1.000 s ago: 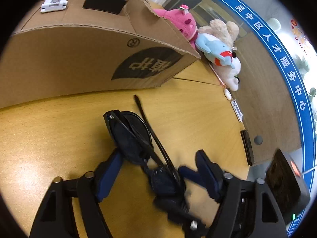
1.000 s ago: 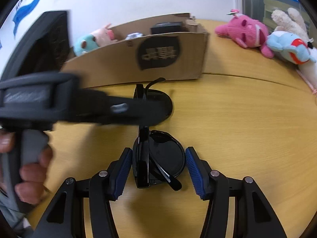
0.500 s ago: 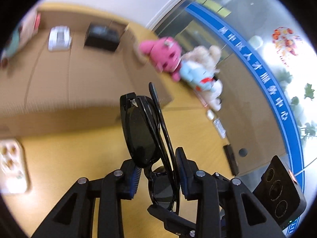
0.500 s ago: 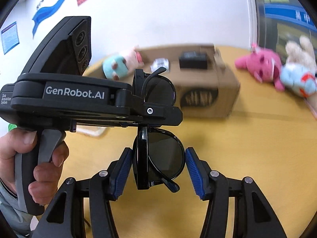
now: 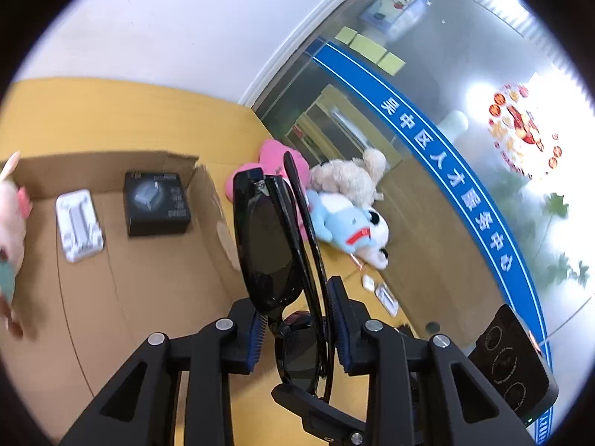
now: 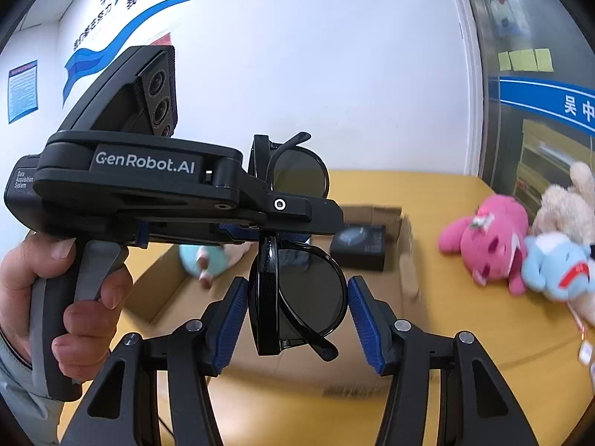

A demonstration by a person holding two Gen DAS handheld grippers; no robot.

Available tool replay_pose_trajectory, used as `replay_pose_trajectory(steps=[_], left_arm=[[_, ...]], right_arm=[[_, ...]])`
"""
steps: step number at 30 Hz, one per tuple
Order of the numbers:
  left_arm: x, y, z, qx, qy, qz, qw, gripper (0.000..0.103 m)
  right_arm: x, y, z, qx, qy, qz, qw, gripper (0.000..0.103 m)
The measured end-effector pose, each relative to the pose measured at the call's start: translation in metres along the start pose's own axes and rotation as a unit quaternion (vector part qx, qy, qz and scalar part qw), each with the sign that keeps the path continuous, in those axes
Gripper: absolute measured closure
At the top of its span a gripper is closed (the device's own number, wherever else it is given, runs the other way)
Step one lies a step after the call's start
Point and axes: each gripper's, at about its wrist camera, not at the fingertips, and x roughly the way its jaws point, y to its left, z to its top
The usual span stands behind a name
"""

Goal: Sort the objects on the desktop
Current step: 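Lift the sunglasses with both grippers and carry them over the box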

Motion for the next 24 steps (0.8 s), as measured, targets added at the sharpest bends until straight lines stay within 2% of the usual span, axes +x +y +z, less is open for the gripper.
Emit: replay_pose_trajectory(steps=[4,8,12,15,18,21,24], left_arm=[[0.034,0.033,0.028,-0.029,0.023,-0.009,0.9993,0.074],[0.084,0.082,0.036,-0.088,0.06,-0.016,0.9941,0.074],[0.139,0.13,0.026,-0.151,0.11,-0.005,0.9824,0.075],[0.174,0.162,0.008,-0.214,0.143,-0.009,0.9662,0.075],[0.191,0.17,-0.006,-0.238,0.166,-0.016,0.957,0.075],[0.196,0.169,-0.013,-0.243,0.179,-0.013,0.9534,0.075],[0.197,0.169,-0.017,-0.248,0.185,-0.017,0.9507,0.075]], right_arm=[[0.043,-0.018,0.027,0.006,0.022,-0.013,1.0,0.05],[0.101,-0.043,0.027,0.023,0.076,-0.022,0.997,0.05],[0.158,-0.071,0.005,0.056,0.149,-0.02,0.987,0.05],[0.196,-0.089,-0.013,0.083,0.215,-0.019,0.973,0.05],[0.213,-0.096,-0.025,0.096,0.264,-0.026,0.959,0.05],[0.222,-0.088,-0.028,0.066,0.295,-0.052,0.952,0.05],[0.228,-0.086,-0.032,0.062,0.315,-0.062,0.945,0.05]])
